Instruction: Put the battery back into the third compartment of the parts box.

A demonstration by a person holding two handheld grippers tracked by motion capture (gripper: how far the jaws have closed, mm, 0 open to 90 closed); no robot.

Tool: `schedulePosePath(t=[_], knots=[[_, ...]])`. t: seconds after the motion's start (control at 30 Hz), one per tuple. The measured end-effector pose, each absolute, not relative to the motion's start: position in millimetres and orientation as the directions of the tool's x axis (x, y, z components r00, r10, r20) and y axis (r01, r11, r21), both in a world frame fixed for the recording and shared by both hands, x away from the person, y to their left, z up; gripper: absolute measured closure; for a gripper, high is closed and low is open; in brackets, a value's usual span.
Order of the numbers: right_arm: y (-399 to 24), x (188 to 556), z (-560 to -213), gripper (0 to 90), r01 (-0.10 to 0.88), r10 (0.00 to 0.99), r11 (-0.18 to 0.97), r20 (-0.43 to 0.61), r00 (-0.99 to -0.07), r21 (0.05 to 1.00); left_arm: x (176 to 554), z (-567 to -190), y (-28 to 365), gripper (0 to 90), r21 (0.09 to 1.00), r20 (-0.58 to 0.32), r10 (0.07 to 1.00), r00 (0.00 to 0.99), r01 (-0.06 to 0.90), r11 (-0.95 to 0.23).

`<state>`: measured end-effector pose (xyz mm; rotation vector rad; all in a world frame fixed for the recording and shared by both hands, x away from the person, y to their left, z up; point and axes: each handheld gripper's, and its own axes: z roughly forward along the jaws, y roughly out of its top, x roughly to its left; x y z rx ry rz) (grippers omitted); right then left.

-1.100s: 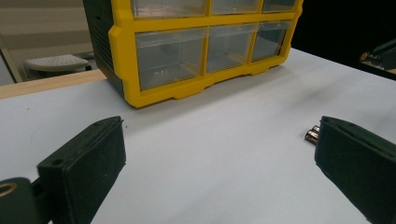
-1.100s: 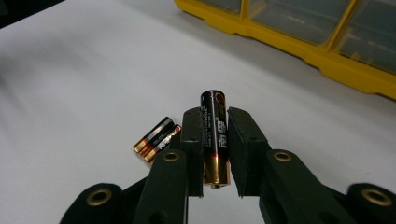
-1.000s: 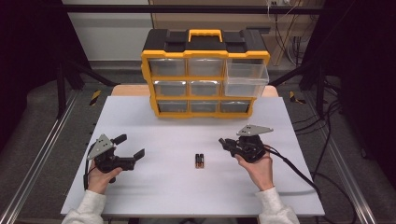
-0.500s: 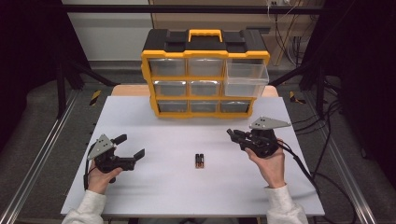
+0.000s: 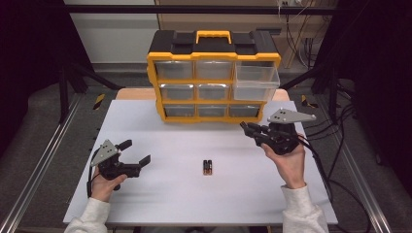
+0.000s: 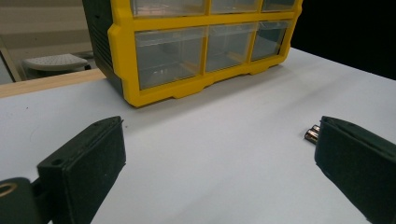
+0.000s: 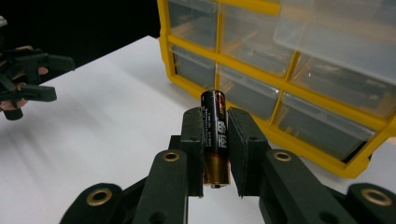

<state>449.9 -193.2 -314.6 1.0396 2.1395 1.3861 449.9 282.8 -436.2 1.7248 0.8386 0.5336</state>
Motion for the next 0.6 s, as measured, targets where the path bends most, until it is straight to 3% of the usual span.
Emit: schedulePosePath(t=[0.6], knots=[[-195.3,462.2,-260.5,77.3,0.326,0.774,0.221,0.038,-0.632,0.919,450.0,-436.2,283.1,1.6,0.950,-0.058,0.758,0.649,0.268,-0.157]])
